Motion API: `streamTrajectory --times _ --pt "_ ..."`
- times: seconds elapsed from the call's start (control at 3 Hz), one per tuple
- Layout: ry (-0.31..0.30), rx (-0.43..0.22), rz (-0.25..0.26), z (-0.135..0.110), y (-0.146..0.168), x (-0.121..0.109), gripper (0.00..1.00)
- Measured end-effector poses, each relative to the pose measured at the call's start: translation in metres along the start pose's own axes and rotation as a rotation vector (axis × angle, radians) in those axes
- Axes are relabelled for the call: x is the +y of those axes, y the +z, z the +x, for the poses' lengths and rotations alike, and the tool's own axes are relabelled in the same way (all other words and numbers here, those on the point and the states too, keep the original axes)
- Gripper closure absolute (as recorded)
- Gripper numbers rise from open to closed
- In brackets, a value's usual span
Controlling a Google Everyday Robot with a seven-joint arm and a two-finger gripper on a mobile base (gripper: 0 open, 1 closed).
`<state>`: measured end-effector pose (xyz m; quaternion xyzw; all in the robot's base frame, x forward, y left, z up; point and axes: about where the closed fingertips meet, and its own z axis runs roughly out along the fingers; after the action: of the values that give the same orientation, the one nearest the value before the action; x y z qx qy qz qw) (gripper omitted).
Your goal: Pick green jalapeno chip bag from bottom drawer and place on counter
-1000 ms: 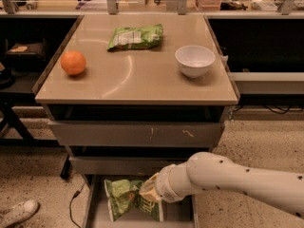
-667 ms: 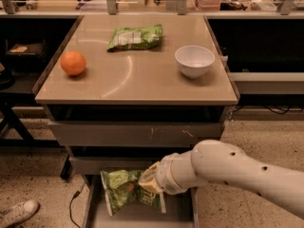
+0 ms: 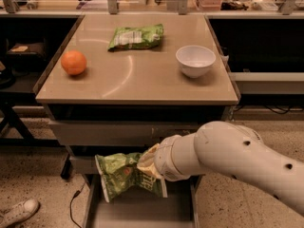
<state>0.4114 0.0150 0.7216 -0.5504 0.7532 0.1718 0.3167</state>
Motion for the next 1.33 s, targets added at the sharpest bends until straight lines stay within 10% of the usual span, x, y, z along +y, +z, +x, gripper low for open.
streamTrajectory --times 1.33 --pt "-0.222 -0.063 0.239 -0.194 -0.109 -0.111 1.00"
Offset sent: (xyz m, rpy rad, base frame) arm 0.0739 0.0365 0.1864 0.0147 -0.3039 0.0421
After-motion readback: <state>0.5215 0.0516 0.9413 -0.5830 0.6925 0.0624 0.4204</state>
